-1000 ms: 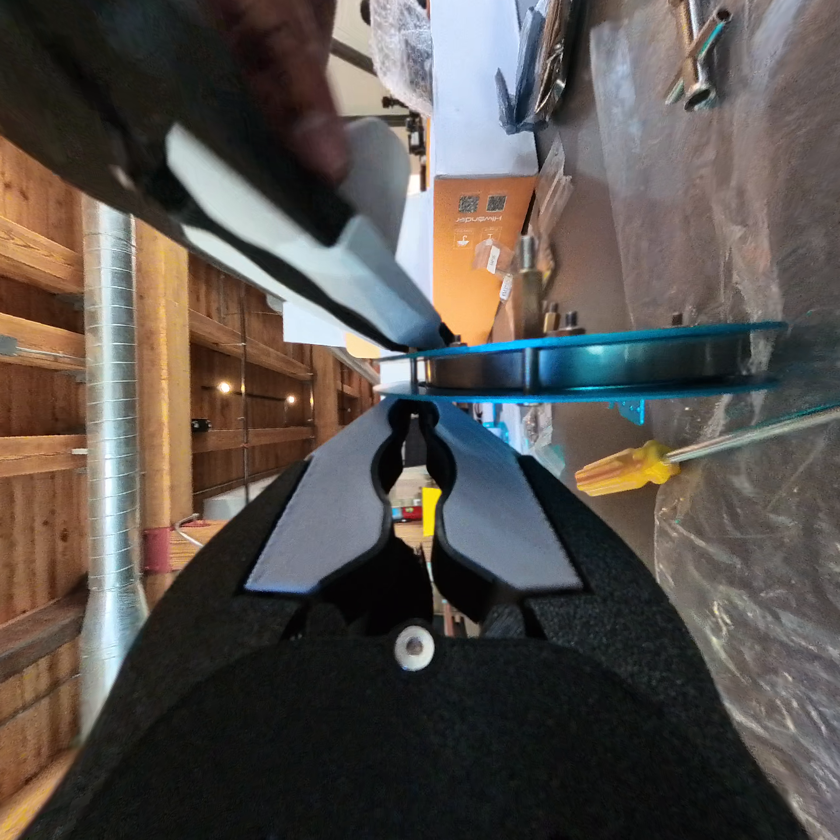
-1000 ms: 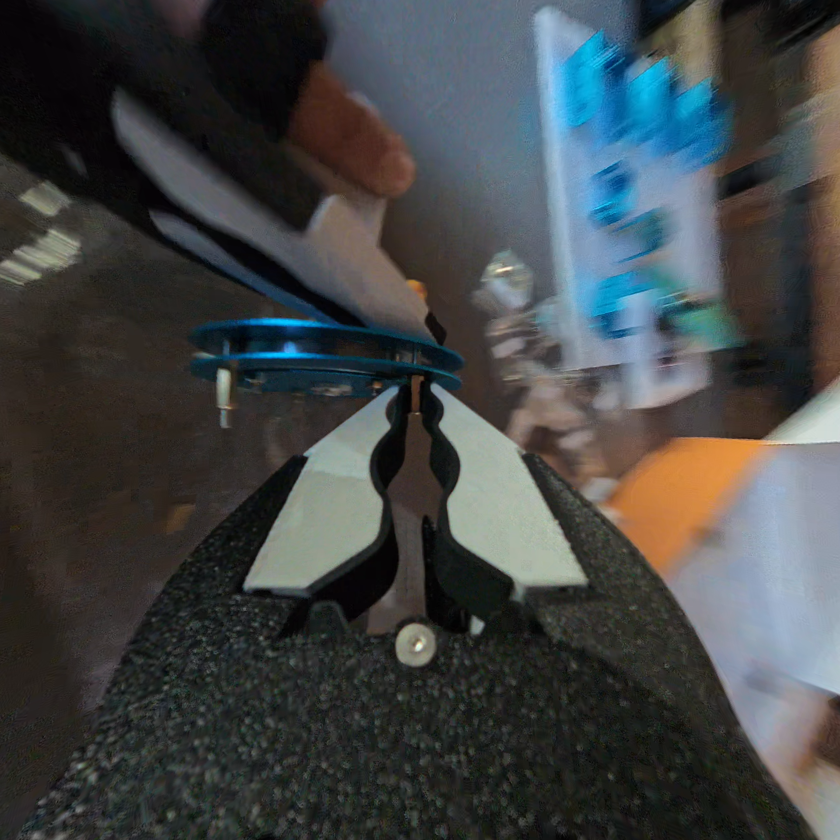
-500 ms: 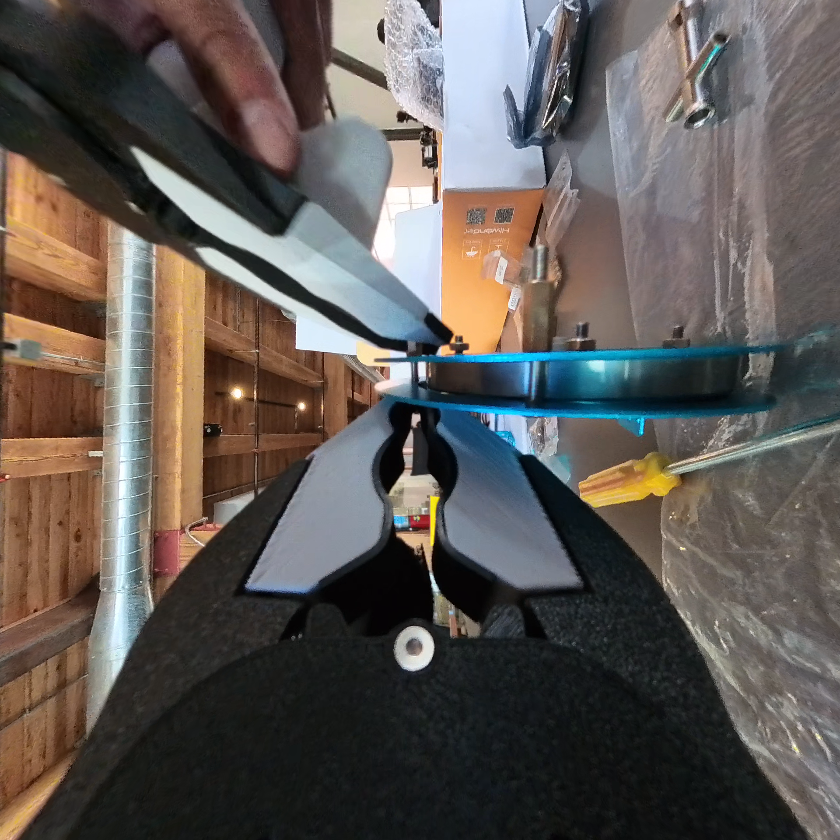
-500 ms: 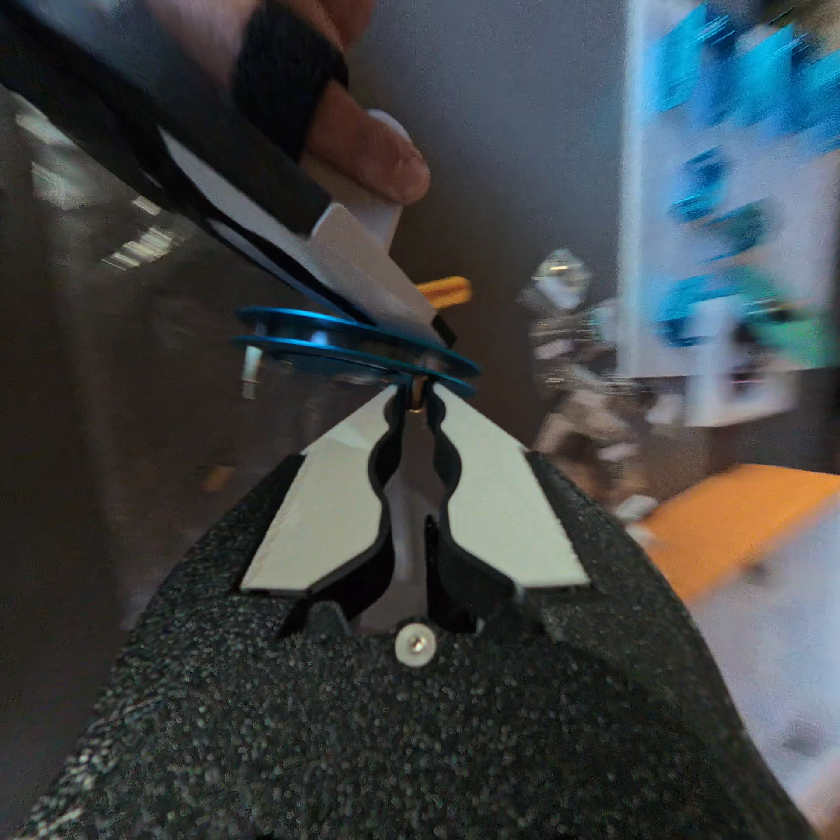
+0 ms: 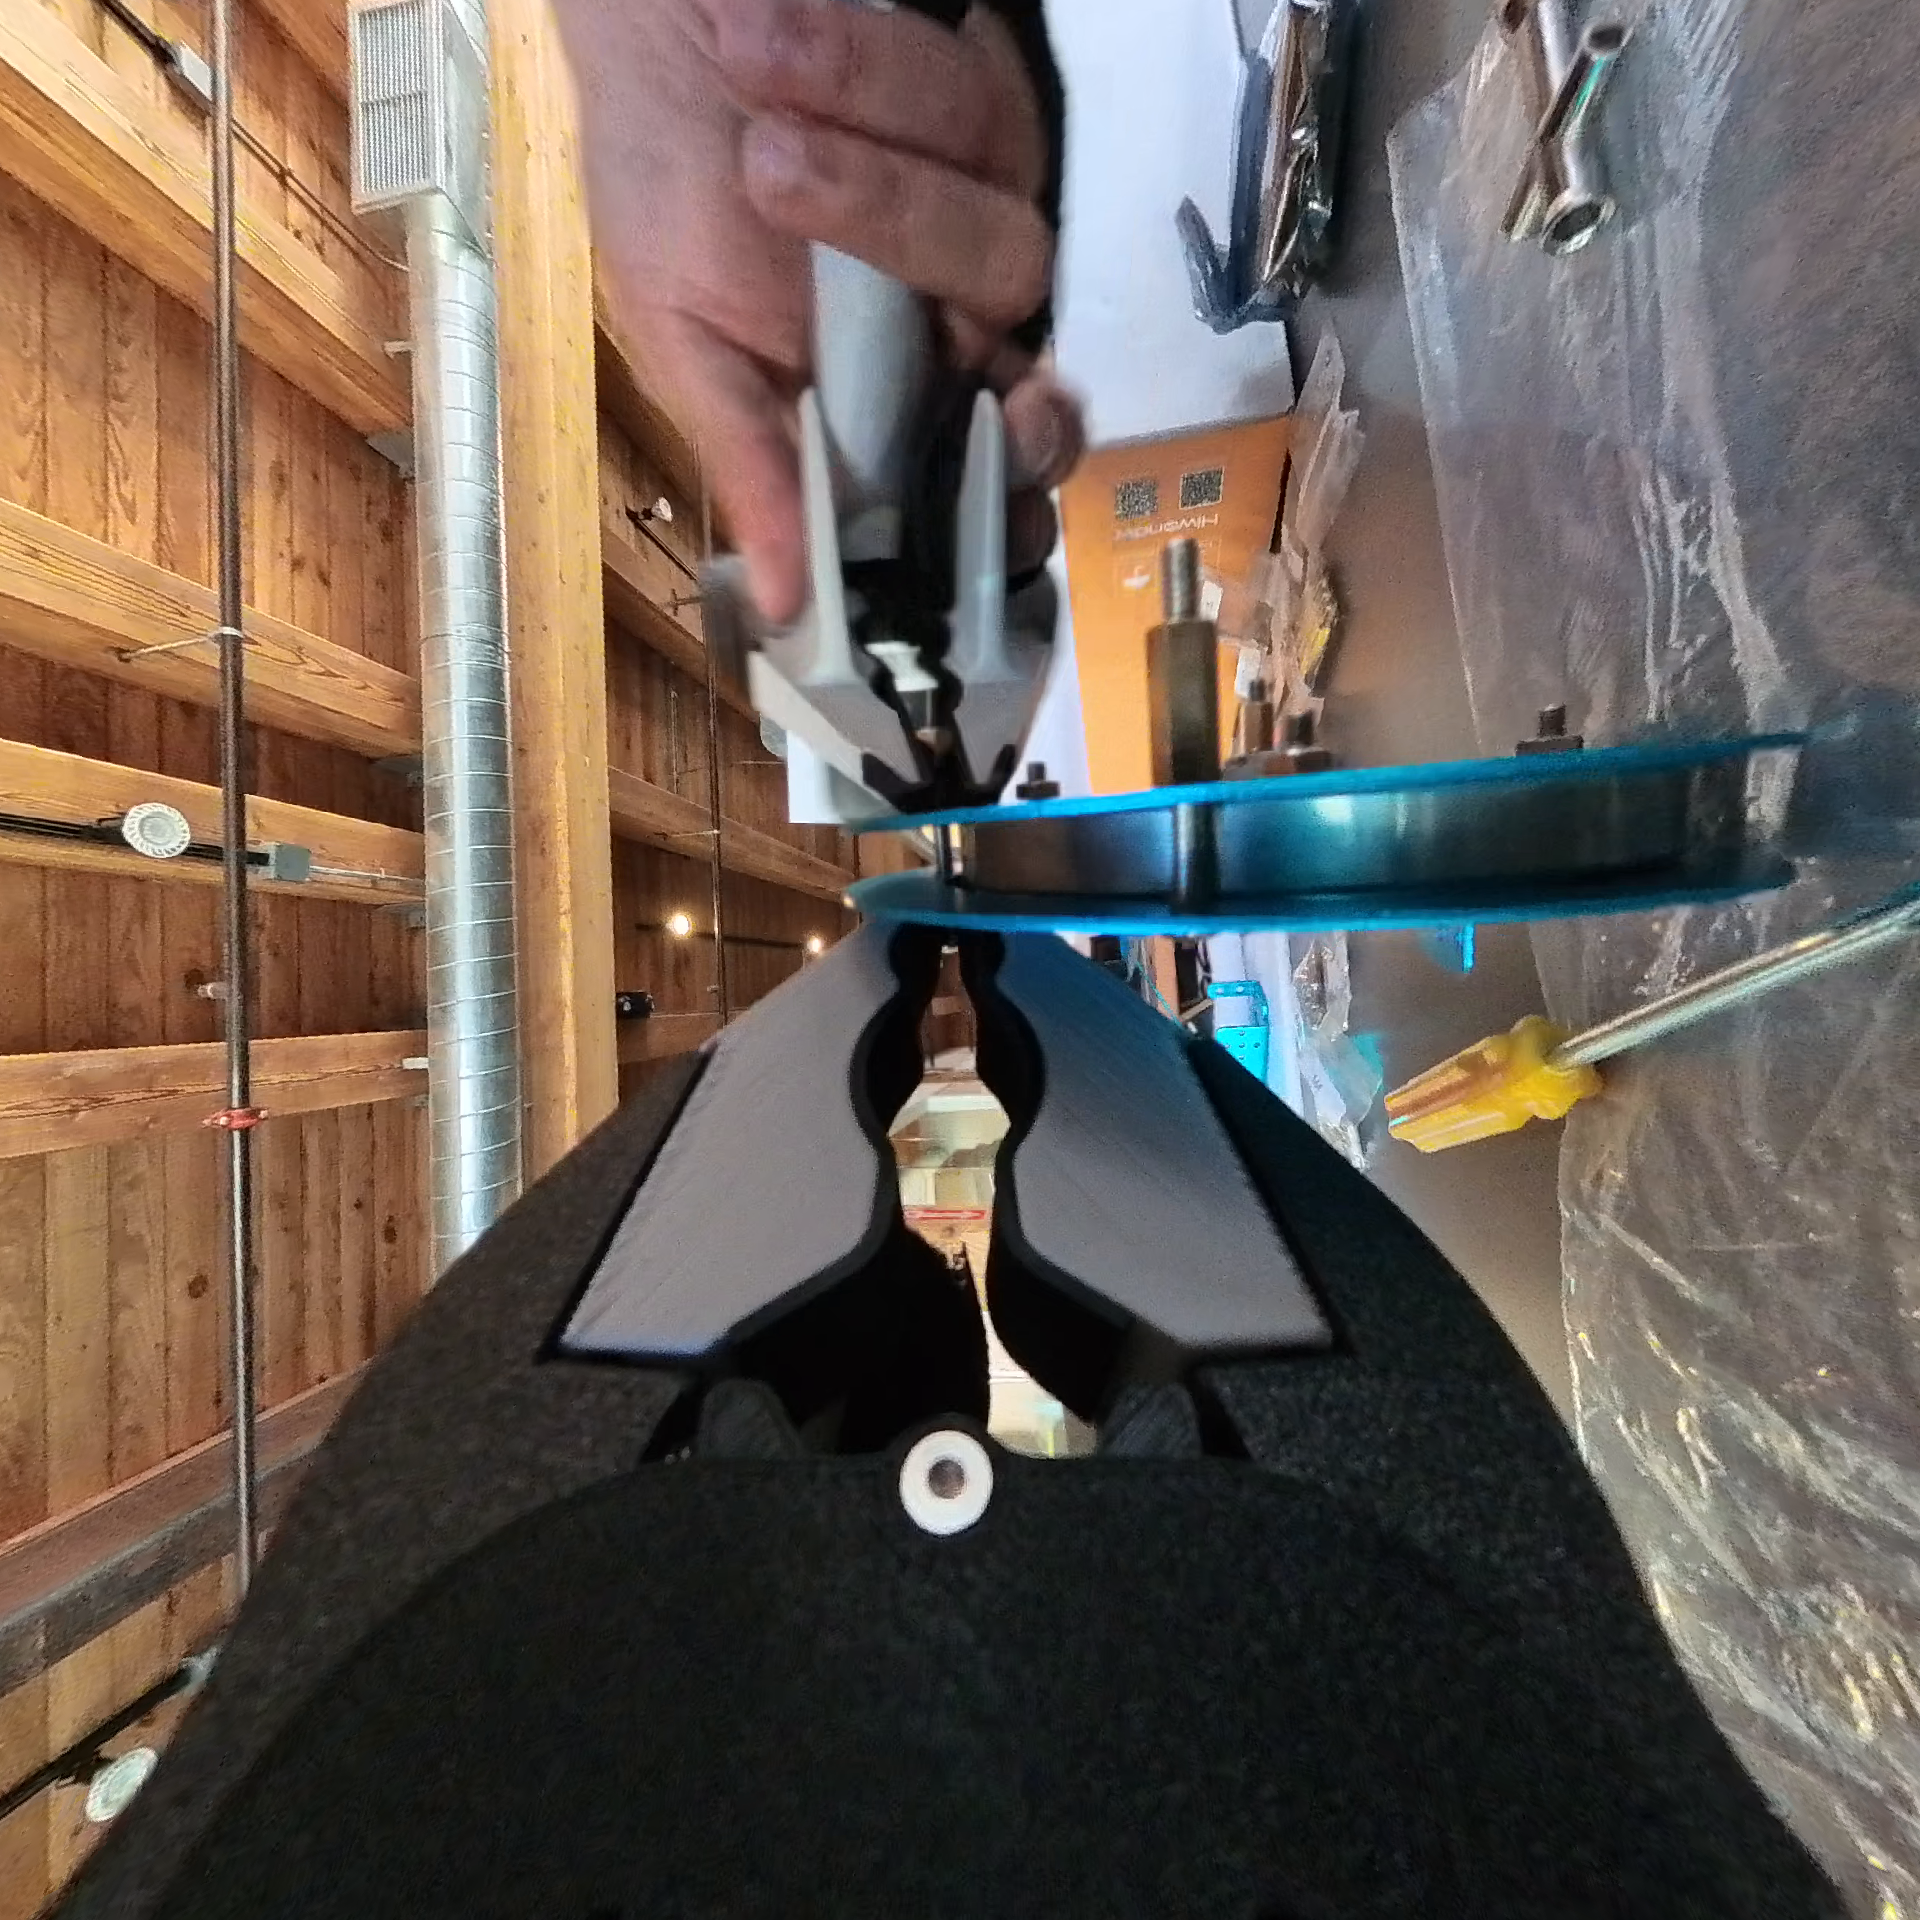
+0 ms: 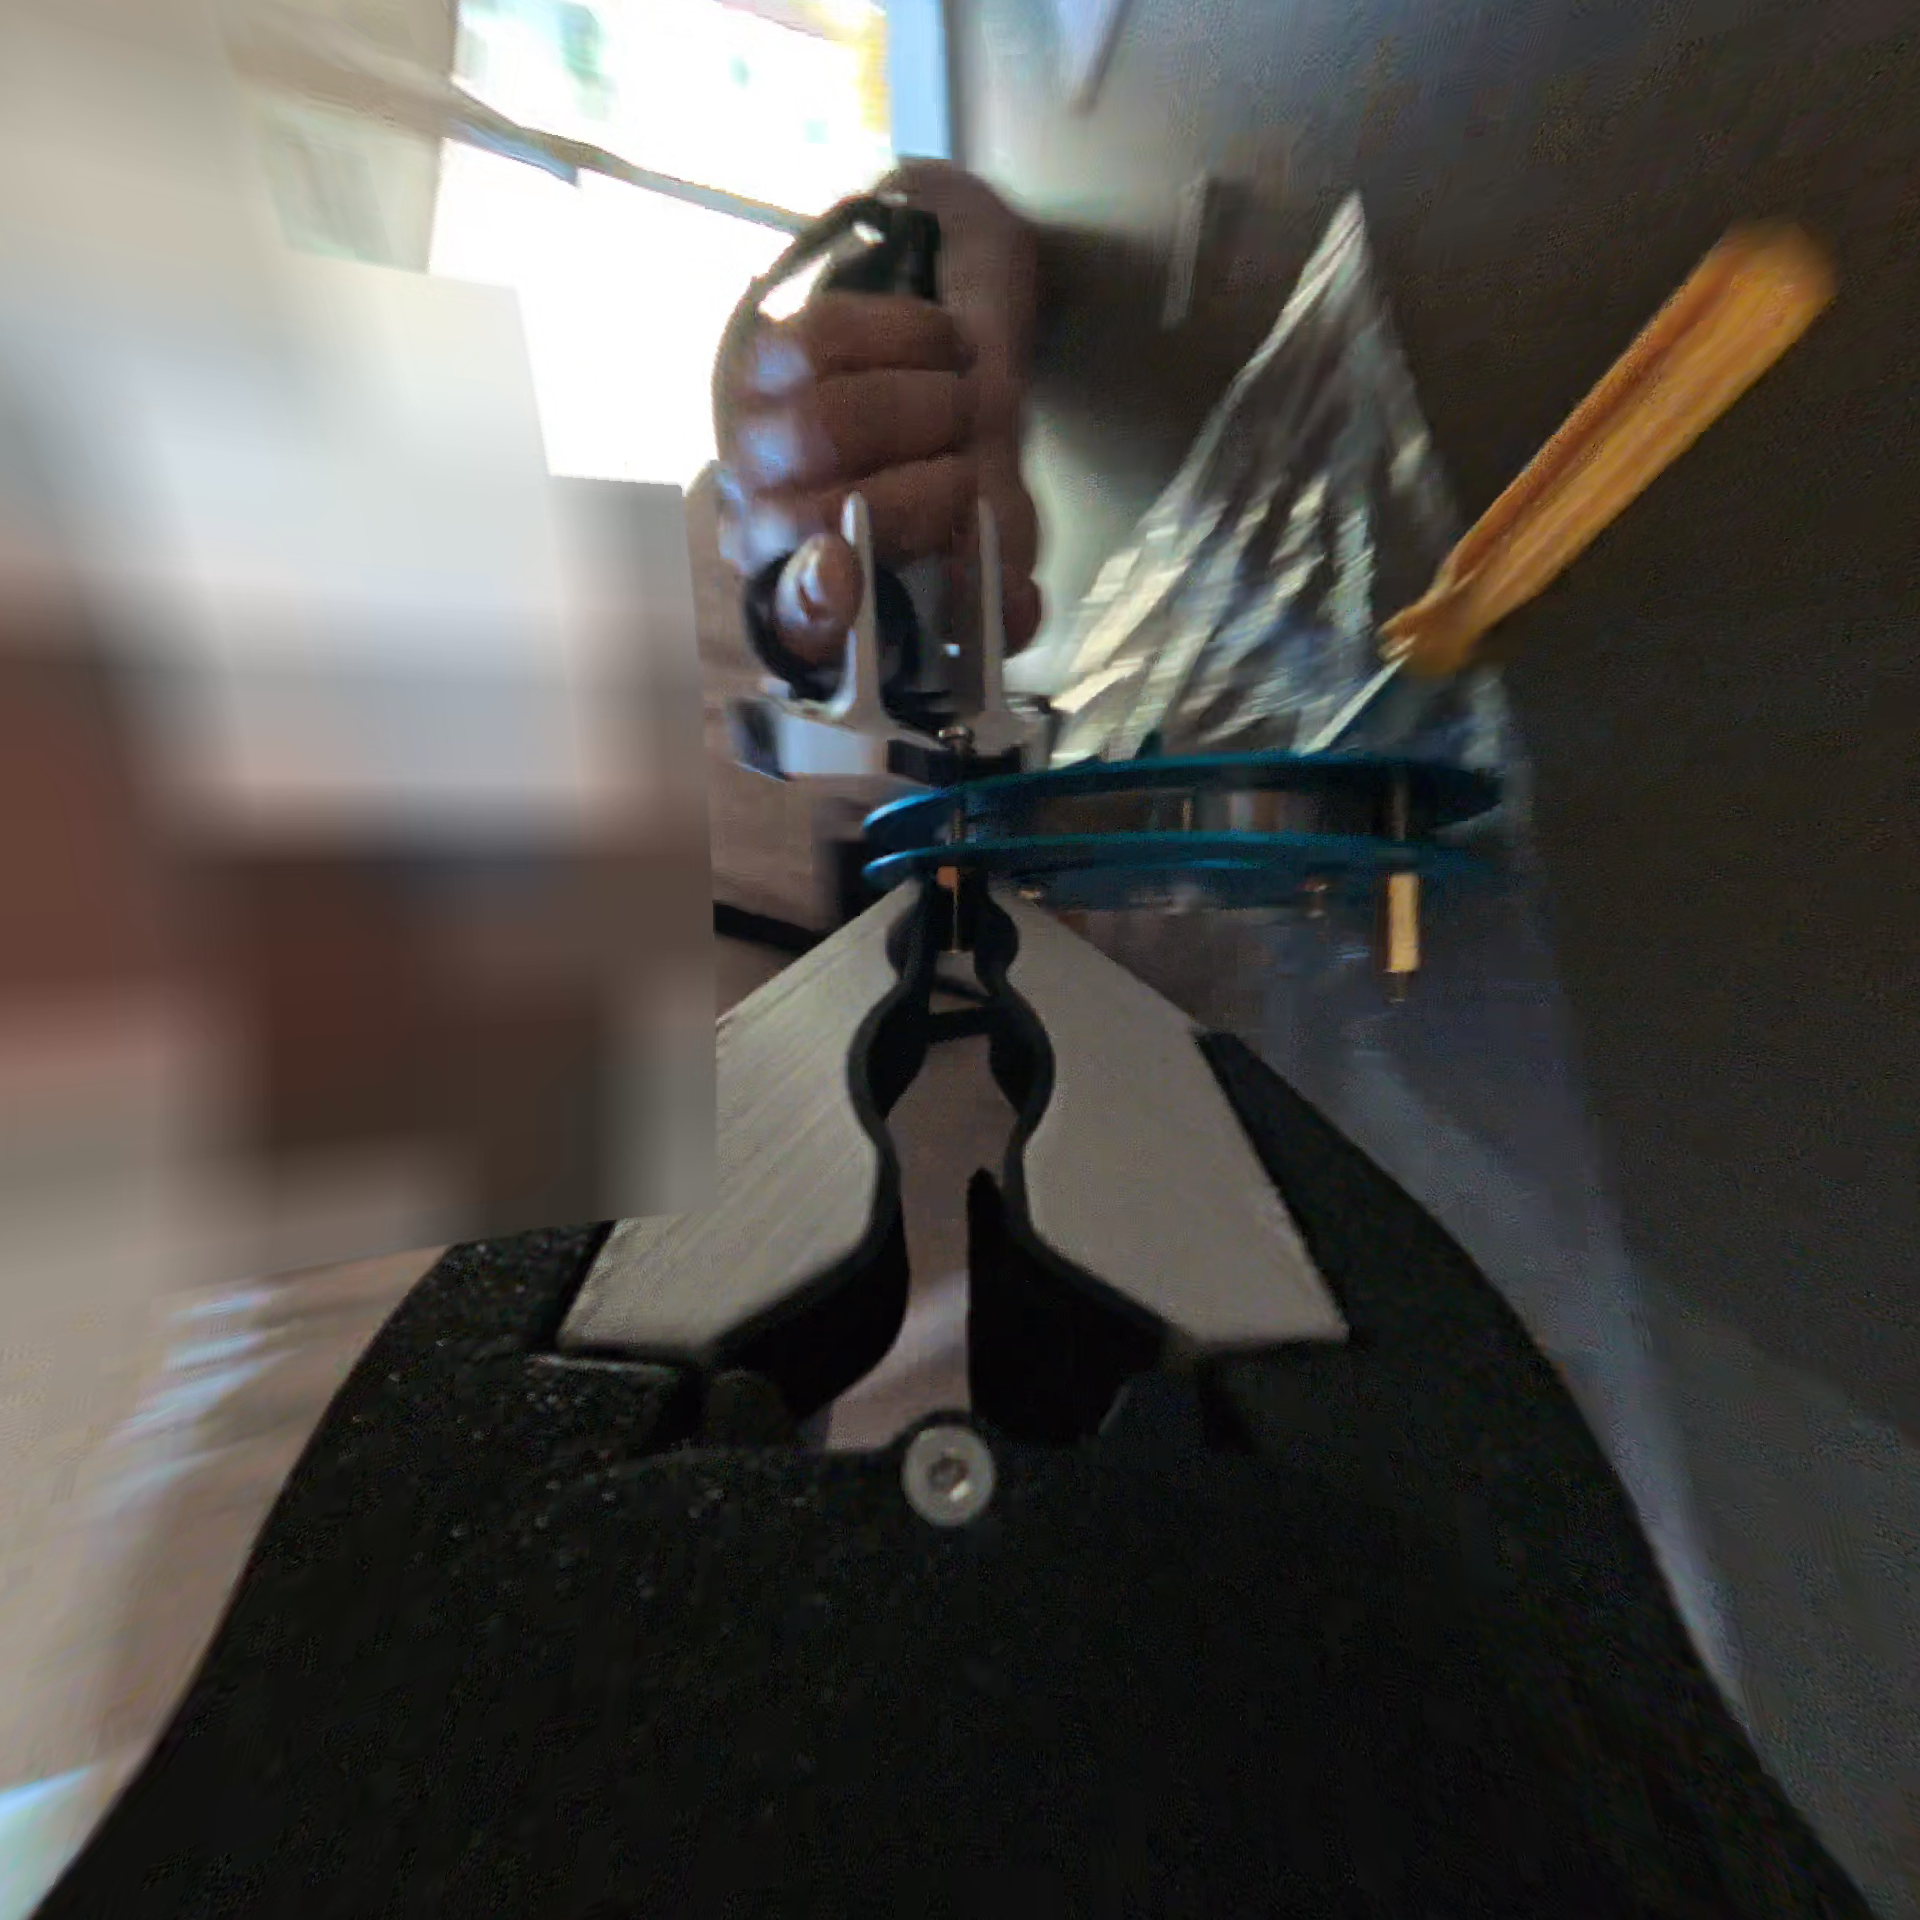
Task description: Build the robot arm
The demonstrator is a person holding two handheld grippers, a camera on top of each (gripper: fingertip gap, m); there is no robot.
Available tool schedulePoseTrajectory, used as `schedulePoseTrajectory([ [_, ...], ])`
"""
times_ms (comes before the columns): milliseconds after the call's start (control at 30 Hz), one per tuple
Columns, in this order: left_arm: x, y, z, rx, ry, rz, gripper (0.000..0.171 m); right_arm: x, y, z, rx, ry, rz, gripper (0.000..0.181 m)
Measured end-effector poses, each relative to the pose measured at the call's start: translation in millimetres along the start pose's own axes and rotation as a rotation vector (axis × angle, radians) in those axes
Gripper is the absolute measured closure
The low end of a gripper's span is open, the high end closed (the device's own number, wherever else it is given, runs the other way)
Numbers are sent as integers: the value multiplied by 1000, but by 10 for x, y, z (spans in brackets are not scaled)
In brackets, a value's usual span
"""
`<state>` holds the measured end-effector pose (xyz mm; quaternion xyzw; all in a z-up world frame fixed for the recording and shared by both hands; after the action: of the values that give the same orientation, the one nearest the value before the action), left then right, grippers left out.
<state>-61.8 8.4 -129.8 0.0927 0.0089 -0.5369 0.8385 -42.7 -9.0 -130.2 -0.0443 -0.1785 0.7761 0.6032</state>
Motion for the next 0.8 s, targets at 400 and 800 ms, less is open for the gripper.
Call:
schedulePoseTrajectory([
  [400,-31,14,-8,1,9,24,171,54,-64,14,-1153,-531,211,177],
  [800,11,-23,3,15,8,4,171,-34,-15,113,-578,-345,56,156],
])
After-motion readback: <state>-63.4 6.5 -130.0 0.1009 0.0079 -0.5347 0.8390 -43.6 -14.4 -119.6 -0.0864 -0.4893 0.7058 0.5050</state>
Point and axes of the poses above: each gripper's, where its closed fingertips meet, y out along the fingers, x out of its top, z = x × y across the jaws, the point moved 2 cm from there along -y, back along the fingers, and after that the axes turned 13 degrees about z, right-handed, at the moved point
